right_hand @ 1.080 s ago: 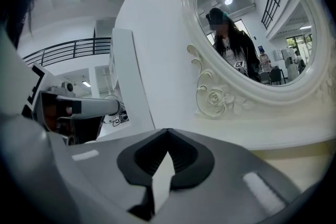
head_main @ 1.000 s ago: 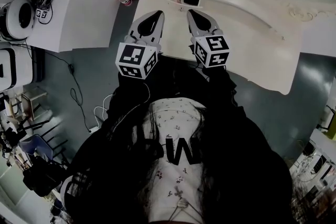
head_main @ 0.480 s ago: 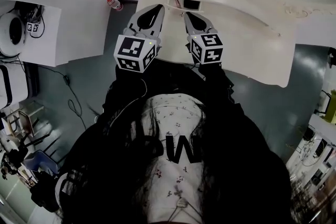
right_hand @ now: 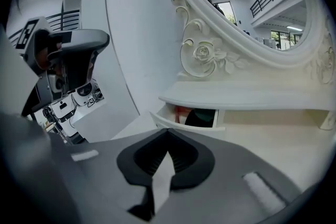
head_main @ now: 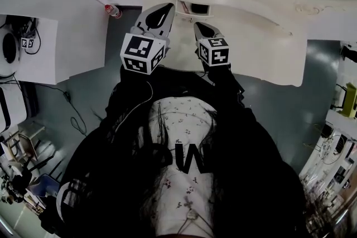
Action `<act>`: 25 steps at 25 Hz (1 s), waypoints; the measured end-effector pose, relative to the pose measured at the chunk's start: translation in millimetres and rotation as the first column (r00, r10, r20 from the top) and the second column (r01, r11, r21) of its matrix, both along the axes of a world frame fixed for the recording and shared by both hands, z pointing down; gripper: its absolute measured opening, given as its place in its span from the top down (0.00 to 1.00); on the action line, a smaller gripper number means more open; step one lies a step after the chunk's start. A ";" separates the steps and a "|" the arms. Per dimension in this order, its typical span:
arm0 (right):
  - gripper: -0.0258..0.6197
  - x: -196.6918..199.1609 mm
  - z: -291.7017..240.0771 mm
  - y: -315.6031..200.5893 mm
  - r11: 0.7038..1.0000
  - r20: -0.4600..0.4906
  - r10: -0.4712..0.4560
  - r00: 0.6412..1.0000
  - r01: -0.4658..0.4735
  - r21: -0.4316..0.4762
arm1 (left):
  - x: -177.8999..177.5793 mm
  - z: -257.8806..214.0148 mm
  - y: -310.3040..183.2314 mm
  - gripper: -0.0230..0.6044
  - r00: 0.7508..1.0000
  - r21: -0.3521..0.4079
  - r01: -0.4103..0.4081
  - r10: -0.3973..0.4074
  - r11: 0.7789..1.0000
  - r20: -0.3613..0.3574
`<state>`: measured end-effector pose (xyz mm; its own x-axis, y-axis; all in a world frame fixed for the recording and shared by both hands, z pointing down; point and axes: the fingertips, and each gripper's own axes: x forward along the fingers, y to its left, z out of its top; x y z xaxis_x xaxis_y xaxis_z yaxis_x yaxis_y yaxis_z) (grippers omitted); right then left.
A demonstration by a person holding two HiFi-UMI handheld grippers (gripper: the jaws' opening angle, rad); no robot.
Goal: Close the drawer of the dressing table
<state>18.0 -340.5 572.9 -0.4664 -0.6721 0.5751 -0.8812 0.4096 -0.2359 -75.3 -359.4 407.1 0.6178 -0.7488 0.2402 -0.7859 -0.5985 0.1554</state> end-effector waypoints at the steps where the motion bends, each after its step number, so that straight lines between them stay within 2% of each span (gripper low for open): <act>1: 0.95 0.5 3.2 -0.5 1.000 0.000 0.007 1.000 -0.007 -0.009 | 1.1 -0.4 -1.3 0.96 1.000 0.002 -0.009 0.009 1.000 0.000; 4: 0.95 1.2 11.8 -2.2 0.999 0.001 0.025 1.000 -0.025 -0.033 | 3.2 -0.2 -4.5 0.96 1.000 0.004 -0.031 0.031 1.000 0.006; 5: 0.93 0.5 14.9 -2.5 0.999 0.001 0.025 1.000 -0.025 -0.043 | 3.0 -0.2 -6.0 0.96 0.999 0.005 -0.035 0.035 0.999 0.006; 6: 0.86 -0.9 17.9 -2.8 0.998 0.002 0.021 1.000 -0.021 -0.055 | 2.5 -0.1 -7.8 0.96 0.999 0.006 -0.037 0.037 0.999 0.006; 17: 0.84 -0.7 41.5 -9.0 0.992 -0.032 0.021 0.999 -0.025 -0.123 | 6.5 1.3 -23.3 0.96 0.998 0.008 -0.064 0.064 0.998 0.005; 25: 0.82 -4.0 58.2 -14.3 0.985 -0.054 0.036 0.998 -0.044 -0.167 | -1.1 5.0 -28.7 0.96 0.999 -0.003 -0.050 0.050 0.999 0.016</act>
<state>14.1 -354.8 631.1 -0.4086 -0.5813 0.7037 -0.9086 0.3322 -0.2531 -76.4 -388.1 412.1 0.6506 -0.7162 0.2525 -0.7572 -0.6371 0.1442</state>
